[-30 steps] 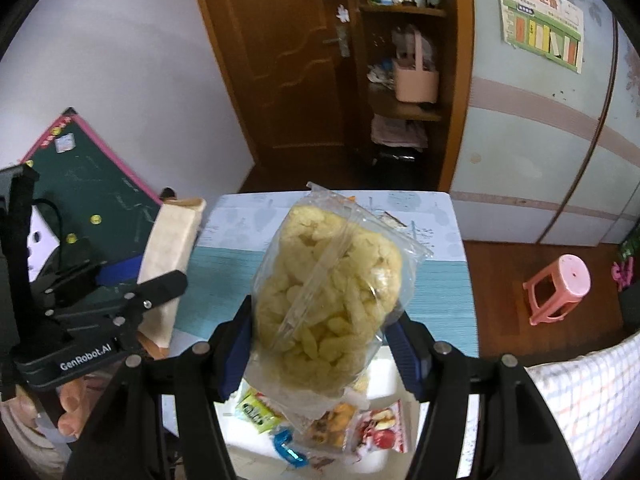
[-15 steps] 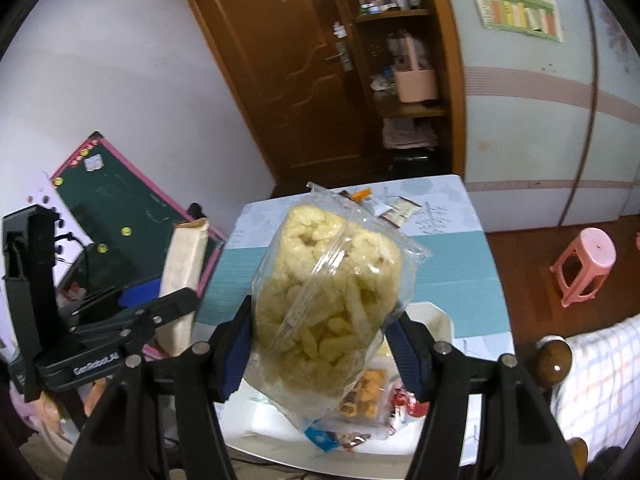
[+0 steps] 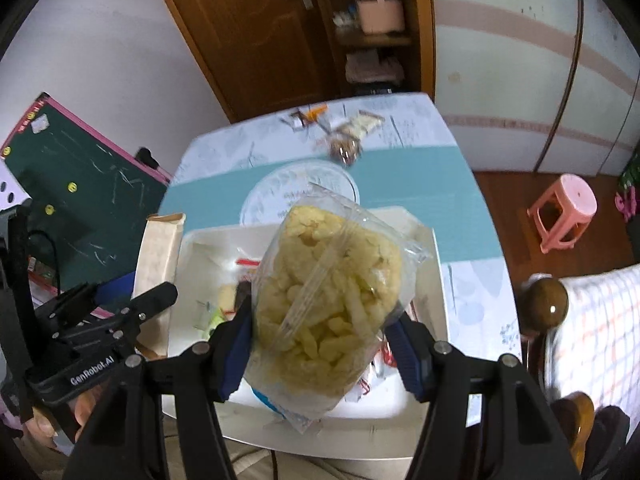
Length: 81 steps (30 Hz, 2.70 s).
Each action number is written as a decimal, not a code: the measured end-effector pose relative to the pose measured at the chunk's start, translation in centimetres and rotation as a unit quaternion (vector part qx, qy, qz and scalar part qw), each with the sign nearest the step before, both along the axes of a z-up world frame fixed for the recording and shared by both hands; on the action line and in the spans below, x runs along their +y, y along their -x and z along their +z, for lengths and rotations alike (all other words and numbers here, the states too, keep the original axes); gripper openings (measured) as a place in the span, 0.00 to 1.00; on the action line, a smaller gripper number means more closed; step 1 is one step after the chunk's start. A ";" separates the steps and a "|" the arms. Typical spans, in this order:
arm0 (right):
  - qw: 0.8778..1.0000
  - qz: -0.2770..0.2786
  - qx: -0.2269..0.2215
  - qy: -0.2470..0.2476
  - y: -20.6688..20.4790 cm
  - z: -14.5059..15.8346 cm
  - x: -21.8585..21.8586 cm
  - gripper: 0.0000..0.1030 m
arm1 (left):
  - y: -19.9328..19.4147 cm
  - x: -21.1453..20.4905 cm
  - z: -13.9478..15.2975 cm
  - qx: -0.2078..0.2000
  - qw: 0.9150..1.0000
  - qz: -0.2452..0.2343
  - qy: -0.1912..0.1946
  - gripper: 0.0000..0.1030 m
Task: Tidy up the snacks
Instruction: 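Lower both packs into the tray and open both tools, then move both tools back over the remaining snacks on the table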
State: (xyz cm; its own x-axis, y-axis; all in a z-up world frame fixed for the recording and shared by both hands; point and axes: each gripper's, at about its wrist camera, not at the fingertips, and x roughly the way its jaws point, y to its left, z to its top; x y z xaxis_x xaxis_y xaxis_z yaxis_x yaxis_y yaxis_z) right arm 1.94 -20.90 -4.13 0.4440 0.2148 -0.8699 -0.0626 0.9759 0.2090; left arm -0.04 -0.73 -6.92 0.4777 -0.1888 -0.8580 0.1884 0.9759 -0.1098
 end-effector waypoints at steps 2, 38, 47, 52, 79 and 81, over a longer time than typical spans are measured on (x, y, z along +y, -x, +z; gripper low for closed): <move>1.000 0.000 0.010 0.006 -0.1 -0.7 0.3 0.61 | -0.1 0.0 -0.6 0.009 1.000 0.000 0.002 0.52; 0.999 0.008 0.039 0.013 0.6 -2.0 2.0 0.75 | 0.7 0.2 0.2 -0.002 1.000 0.013 -0.023 0.87; 0.999 0.011 0.009 0.035 -0.5 -0.1 1.5 0.75 | -0.8 -0.6 2.9 -0.041 0.999 -0.001 -0.030 0.87; 0.999 0.012 -0.021 0.048 -3.3 2.7 0.5 0.75 | -3.7 -1.4 7.3 -0.103 0.994 -0.007 -0.047 0.87; 0.996 -0.067 0.011 0.058 -32.6 3.3 -8.5 0.75 | -31.7 -10.8 1.6 -0.055 0.995 0.049 -0.070 0.89; 0.996 -0.072 0.031 0.053 -34.4 0.4 -8.9 0.75 | -32.5 -11.1 -1.1 -0.038 0.995 0.059 -0.075 0.89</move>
State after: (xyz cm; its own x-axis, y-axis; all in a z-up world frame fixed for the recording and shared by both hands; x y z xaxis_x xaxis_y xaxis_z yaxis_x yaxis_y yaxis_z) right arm 36.34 -29.79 -3.78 0.4086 0.0587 -0.9108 0.0900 0.9905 0.1042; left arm 32.43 -11.86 -8.02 0.5535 0.0001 -0.8328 0.0734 0.9961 0.0489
